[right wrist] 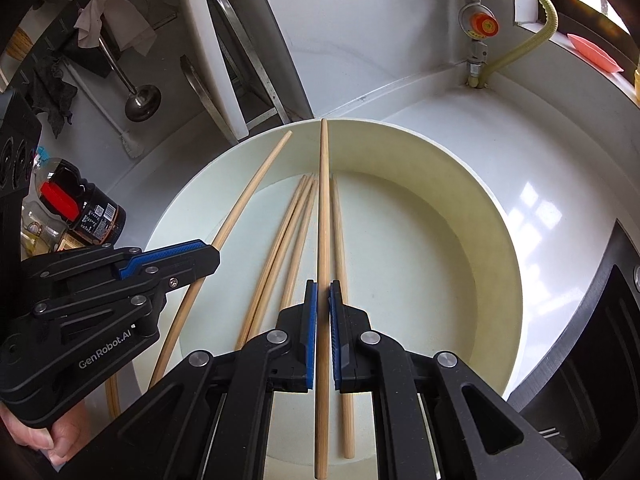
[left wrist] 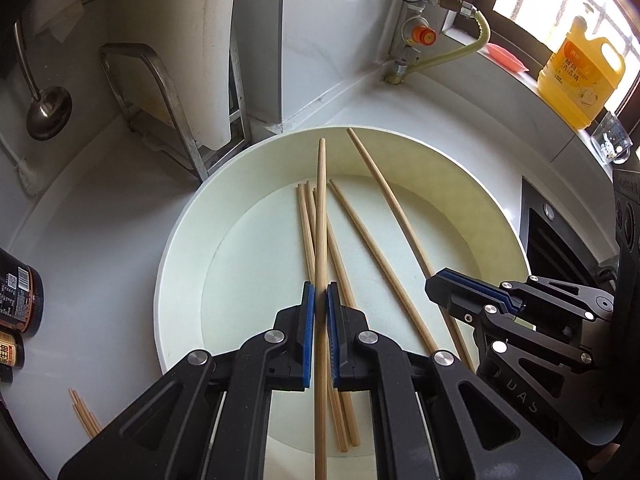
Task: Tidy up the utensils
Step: 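Open both tools to drop the chopsticks into the basin, then move both open tools back to the remaining chopsticks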
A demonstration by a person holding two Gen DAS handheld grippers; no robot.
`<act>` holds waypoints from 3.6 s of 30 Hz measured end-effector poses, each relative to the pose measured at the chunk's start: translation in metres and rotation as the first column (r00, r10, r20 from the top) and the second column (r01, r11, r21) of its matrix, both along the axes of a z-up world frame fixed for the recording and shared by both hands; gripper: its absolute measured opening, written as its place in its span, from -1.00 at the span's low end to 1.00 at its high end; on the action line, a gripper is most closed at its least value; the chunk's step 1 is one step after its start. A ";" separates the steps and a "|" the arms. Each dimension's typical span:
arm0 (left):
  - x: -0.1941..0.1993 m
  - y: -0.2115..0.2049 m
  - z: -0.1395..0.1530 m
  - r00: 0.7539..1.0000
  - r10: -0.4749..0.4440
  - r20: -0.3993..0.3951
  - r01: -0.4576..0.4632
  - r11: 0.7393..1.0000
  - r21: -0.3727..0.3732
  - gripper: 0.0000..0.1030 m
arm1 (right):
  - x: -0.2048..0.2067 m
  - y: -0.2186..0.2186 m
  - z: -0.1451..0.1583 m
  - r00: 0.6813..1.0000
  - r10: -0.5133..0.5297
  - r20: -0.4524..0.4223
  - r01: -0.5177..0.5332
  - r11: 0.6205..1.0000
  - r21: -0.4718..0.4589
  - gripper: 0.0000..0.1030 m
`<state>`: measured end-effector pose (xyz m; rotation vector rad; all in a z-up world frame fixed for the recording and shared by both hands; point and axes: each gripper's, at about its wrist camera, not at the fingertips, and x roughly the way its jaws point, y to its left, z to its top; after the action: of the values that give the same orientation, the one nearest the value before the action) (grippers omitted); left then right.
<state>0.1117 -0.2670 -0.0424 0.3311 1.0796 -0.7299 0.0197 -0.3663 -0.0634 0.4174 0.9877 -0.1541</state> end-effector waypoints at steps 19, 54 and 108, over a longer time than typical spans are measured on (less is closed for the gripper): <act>0.006 0.006 -0.001 0.997 0.054 0.052 -0.056 0.997 0.051 0.10 | -0.002 -0.009 -0.007 0.999 -0.039 -0.010 0.039 0.999 0.018 -0.63; -0.070 0.106 0.056 0.968 0.201 0.152 -0.206 0.979 0.016 0.35 | -0.070 0.051 0.034 0.995 0.066 0.069 -0.067 0.998 0.006 -0.36; -0.087 0.381 -0.033 0.801 0.595 0.061 -0.598 0.797 0.084 0.56 | -0.016 0.298 -0.023 0.893 0.440 -0.093 -0.444 0.896 -0.023 0.06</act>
<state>0.0245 0.1144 -0.0756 0.0676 1.1104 -0.0989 0.0033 -0.0687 -0.0865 0.1368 1.1382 0.2219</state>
